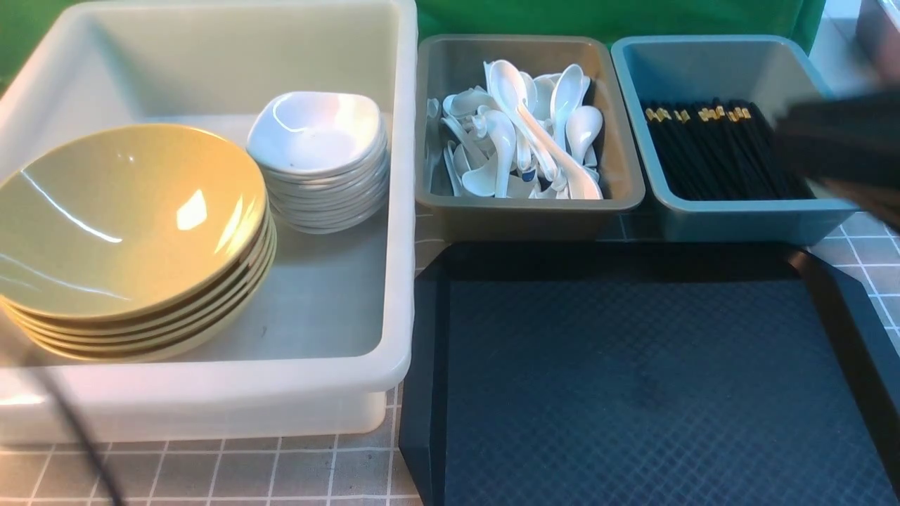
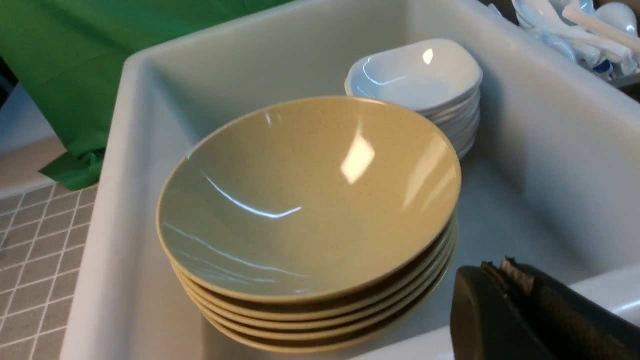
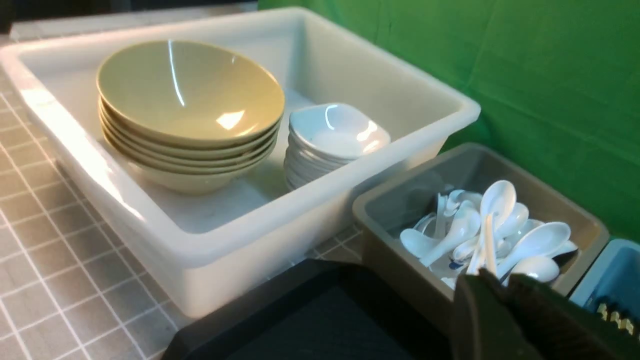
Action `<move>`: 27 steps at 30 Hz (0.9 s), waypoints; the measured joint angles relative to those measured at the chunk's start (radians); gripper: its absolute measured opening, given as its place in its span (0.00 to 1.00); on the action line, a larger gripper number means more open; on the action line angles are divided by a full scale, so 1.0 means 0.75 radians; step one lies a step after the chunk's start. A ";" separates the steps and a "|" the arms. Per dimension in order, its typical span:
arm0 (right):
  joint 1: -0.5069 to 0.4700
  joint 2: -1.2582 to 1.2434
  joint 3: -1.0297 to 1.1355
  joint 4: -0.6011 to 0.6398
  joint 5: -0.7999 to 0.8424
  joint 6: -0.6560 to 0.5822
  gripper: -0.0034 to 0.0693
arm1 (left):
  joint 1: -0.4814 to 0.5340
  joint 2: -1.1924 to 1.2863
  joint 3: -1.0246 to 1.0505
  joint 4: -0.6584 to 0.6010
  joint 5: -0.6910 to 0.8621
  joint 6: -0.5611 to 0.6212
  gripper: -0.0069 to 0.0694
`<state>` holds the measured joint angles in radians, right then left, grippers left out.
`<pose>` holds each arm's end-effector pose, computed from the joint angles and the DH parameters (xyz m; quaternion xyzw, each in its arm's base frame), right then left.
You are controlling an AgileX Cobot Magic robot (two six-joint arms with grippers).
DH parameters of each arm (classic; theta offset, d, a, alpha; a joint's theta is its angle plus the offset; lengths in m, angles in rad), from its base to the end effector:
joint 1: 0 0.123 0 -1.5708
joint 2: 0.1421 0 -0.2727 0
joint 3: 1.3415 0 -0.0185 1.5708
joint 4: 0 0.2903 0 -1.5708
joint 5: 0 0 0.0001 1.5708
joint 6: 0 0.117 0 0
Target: On grey table put chopsticks spoon bowls plates into blue grey white boxes.
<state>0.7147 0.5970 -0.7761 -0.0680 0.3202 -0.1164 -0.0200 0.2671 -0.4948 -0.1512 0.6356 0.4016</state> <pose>0.1455 0.1229 0.3946 -0.3076 0.6573 0.1740 0.6657 0.1306 -0.0131 0.3028 0.1467 0.7955 0.0400 0.5865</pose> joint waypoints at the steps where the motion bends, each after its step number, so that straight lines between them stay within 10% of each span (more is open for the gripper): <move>1: 0.000 -0.024 0.020 0.000 -0.005 0.001 0.13 | 0.000 -0.018 0.018 0.000 -0.001 0.000 0.08; 27: 0.000 -0.069 0.063 0.000 0.168 0.021 0.17 | 0.000 -0.044 0.098 -0.003 0.009 -0.002 0.08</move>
<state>0.7147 0.5450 -0.7286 -0.0677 0.4461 -0.1008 -0.0200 0.2343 -0.4210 -0.1531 0.6425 0.3999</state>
